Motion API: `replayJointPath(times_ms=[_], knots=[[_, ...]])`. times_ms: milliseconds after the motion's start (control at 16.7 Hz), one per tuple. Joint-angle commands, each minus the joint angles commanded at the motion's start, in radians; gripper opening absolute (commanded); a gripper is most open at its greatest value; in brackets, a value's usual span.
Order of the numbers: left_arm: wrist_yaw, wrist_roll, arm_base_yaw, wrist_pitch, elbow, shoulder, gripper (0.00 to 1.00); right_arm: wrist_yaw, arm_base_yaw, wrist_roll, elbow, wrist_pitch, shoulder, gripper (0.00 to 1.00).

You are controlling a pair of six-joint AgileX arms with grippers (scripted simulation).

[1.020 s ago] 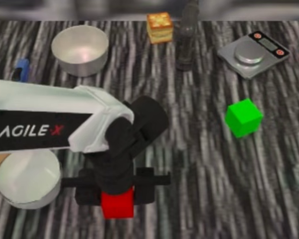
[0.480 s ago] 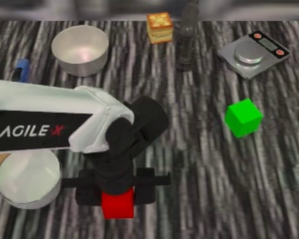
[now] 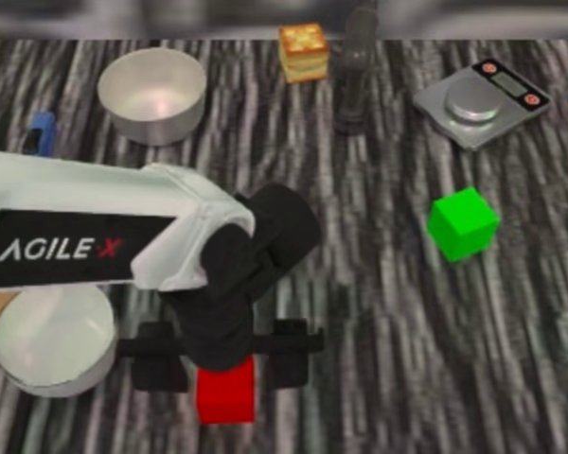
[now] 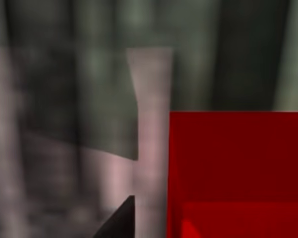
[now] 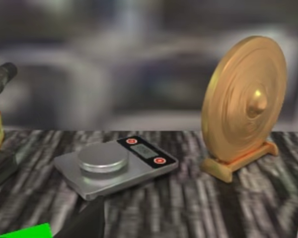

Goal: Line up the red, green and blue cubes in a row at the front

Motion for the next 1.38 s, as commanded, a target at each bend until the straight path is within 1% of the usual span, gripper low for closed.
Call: replayJointPath(times_ms=[540, 660, 1020, 1380], knots=[[0.000, 0.000, 0.000, -0.004, 0.003, -0.002, 1.00, 0.000, 0.000, 0.000, 0.000, 0.000, 0.000, 1.00], [-0.001, -0.002, 0.000, -0.042, 0.031, -0.015, 1.00, 0.000, 0.000, 0.000, 0.000, 0.000, 0.000, 1.00], [-0.001, -0.008, 0.012, -0.260, 0.155, -0.100, 1.00, 0.000, 0.000, 0.000, 0.000, 0.000, 0.000, 1.00], [0.000, -0.007, 0.009, -0.274, 0.163, -0.108, 1.00, 0.000, 0.000, 0.000, 0.000, 0.000, 0.000, 1.00]])
